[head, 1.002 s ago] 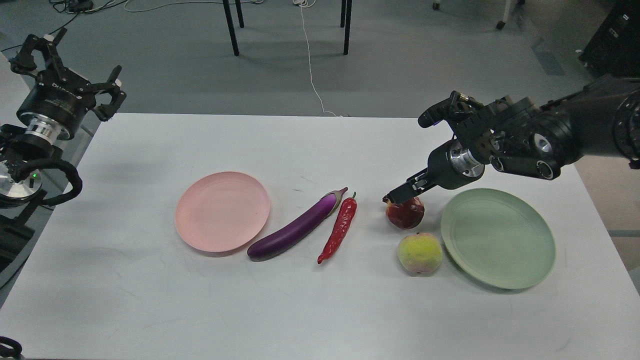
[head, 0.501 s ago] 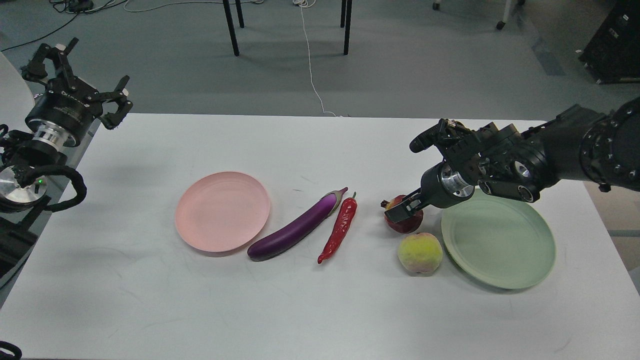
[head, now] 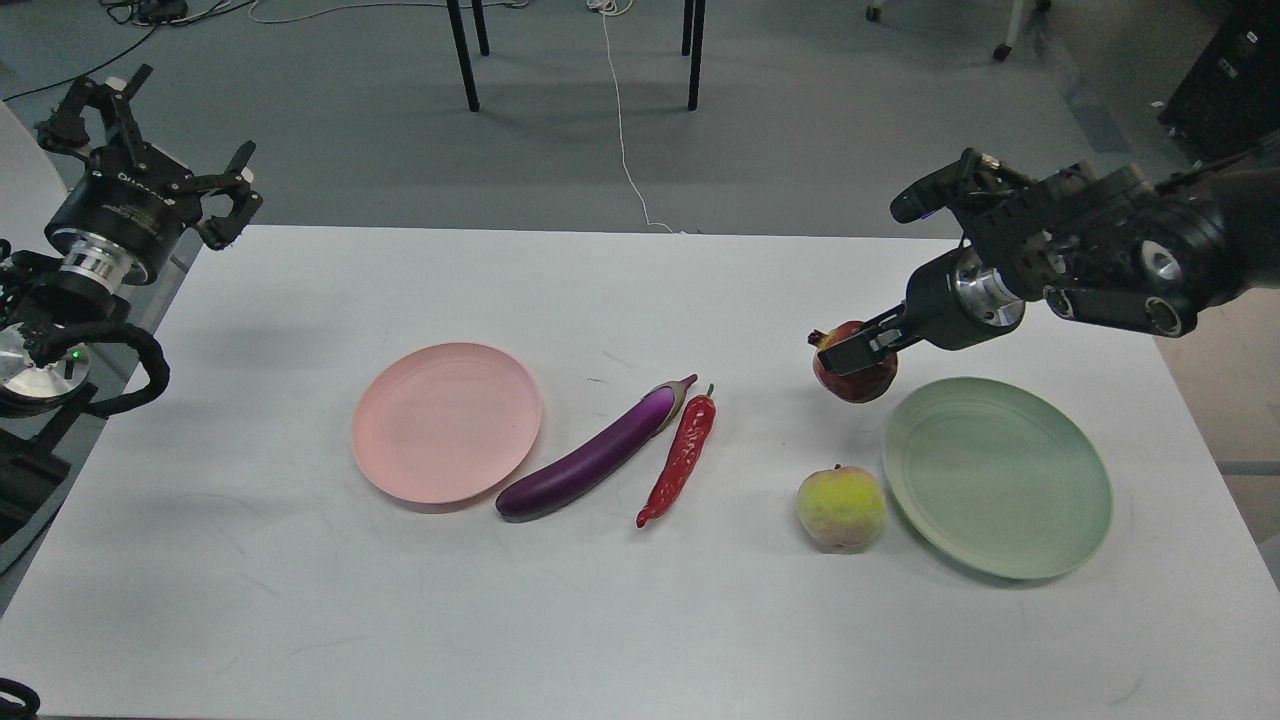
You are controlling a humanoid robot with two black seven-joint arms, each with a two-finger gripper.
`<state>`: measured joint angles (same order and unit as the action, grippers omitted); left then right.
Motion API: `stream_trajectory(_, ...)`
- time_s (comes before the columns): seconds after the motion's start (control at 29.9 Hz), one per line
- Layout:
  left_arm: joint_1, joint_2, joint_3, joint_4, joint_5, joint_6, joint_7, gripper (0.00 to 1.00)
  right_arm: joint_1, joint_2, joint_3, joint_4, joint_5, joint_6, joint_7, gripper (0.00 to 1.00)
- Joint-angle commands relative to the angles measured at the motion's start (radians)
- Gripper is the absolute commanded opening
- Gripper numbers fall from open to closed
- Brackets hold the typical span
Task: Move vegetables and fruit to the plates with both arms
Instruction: 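Lift the pomegranate and place it on the green plate with the right gripper, then move the right gripper to the yellow-green peach and grasp it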
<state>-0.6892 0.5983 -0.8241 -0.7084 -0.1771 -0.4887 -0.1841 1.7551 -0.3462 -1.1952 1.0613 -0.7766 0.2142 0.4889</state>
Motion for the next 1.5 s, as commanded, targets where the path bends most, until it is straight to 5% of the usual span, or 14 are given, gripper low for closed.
stream_trajectory(0.0, 0.000, 0.014, -0.001, 0.001, -0.001, 0.000, 0.000, 0.98, -0.031, -0.091, -0.017, 0.031, -0.079, -0.006, 0.000, 0.46)
stream_trajectory(0.43, 0.002, 0.006, 0.000, 0.001, 0.001, 0.000, 0.000, 0.98, -0.164, -0.163, -0.018, 0.016, -0.090, -0.012, 0.000, 0.61)
stream_trajectory(0.84, 0.002, 0.009, 0.000, 0.001, 0.001, 0.000, 0.000, 0.98, -0.112, -0.237, -0.017, 0.025, -0.121, -0.024, 0.000, 0.87)
stream_trajectory(1.17, -0.003, 0.012, -0.001, 0.000, 0.001, 0.000, 0.002, 0.98, 0.010, -0.223, 0.107, 0.143, -0.099, -0.015, 0.000, 0.90)
stream_trajectory(1.47, -0.004, 0.015, 0.000, 0.000, 0.001, 0.000, 0.005, 0.98, -0.023, -0.077, 0.126, 0.213, -0.070, -0.015, 0.000, 0.90)
